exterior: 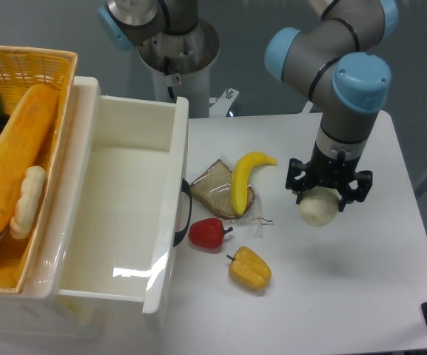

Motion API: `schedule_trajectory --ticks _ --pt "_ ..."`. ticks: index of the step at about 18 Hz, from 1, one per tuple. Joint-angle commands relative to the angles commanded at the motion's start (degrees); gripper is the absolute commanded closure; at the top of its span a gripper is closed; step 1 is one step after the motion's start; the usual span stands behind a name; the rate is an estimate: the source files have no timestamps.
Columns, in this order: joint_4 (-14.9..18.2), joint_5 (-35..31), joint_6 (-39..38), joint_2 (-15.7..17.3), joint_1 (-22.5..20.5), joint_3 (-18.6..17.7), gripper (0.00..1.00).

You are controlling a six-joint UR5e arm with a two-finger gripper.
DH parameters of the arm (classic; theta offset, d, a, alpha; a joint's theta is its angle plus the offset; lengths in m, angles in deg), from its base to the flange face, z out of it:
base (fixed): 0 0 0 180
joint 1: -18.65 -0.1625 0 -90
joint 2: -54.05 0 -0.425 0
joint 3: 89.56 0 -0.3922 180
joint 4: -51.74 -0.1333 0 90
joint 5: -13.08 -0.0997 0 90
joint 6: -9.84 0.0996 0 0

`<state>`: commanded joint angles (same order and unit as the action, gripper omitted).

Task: Pick up the pear
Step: 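Lift the gripped pear up off the table with the right gripper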

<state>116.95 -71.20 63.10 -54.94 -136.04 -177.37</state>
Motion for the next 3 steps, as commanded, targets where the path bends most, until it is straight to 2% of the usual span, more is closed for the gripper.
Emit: schedule_trajectory --ticks 3 --pt "0.0 0.0 -0.17 0.09 -0.18 0.09 0.48"
